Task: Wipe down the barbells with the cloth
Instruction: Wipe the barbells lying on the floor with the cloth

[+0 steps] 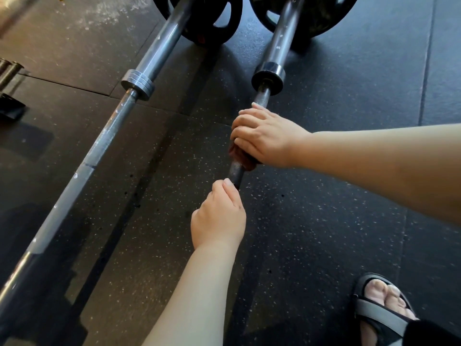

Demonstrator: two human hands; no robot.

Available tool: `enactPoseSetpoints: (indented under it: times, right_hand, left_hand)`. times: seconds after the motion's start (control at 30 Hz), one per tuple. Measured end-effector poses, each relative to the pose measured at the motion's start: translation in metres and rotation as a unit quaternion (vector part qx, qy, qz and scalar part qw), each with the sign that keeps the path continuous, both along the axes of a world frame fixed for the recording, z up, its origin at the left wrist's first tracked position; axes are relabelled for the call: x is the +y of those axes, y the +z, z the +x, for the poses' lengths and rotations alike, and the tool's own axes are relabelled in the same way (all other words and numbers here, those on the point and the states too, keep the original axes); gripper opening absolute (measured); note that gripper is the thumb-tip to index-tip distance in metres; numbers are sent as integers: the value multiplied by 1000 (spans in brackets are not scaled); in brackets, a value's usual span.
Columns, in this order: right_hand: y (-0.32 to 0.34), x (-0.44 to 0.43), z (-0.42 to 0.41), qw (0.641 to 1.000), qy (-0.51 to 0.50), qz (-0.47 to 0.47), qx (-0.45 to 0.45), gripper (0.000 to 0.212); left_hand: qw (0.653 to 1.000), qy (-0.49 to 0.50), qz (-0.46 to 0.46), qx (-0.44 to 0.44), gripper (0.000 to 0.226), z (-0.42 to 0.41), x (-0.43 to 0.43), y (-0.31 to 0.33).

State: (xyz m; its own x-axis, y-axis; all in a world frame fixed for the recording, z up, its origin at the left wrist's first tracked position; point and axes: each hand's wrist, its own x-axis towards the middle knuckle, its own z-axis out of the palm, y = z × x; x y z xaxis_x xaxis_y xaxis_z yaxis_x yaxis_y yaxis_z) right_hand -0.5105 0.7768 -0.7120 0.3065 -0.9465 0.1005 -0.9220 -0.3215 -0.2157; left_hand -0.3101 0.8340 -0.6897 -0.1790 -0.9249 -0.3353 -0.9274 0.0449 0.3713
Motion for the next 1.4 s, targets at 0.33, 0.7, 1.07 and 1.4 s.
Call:
enactPoseSetpoints:
  times: [0.33, 0.7, 1.07, 1.4]
  right_hand:
    - [1, 2, 3, 998, -21, -1, -52, 46]
    - [-3, 5, -5, 999, -7, 18, -45, 50]
    - [-4, 9, -1, 997, 71, -14, -19, 40]
    - [-3, 27, 34, 999, 16, -1, -47, 43]
  left_hand:
    - [997, -33, -57, -39, 49, -2, 4, -2]
    - [998, -41, -47, -22, 47, -14, -12, -4]
    - [996, -53, -67, -30, 47, -11, -9, -5]
    - [995, -56, -74, -43, 43, -13, -8, -3]
